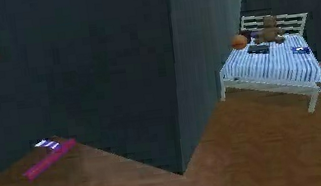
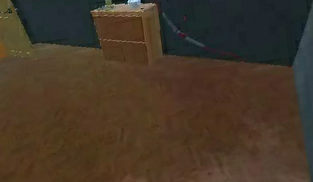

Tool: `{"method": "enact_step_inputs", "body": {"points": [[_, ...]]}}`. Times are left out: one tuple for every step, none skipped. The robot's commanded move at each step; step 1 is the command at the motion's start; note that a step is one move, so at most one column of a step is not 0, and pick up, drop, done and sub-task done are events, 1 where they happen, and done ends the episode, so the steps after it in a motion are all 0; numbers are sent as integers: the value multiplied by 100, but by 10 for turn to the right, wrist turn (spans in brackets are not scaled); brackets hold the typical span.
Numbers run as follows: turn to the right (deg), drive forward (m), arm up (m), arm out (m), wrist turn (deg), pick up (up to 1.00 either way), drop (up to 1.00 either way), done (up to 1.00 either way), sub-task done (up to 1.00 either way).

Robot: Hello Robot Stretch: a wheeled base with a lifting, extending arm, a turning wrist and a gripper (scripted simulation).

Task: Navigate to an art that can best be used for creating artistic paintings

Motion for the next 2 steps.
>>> {"method": "enact_step_inputs", "body": {"points": [[-450, 0, 0, 0, 0, 0, 0, 0, 0], [-30, 0, 0, 0, 0, 0, 0, 0, 0]]}}
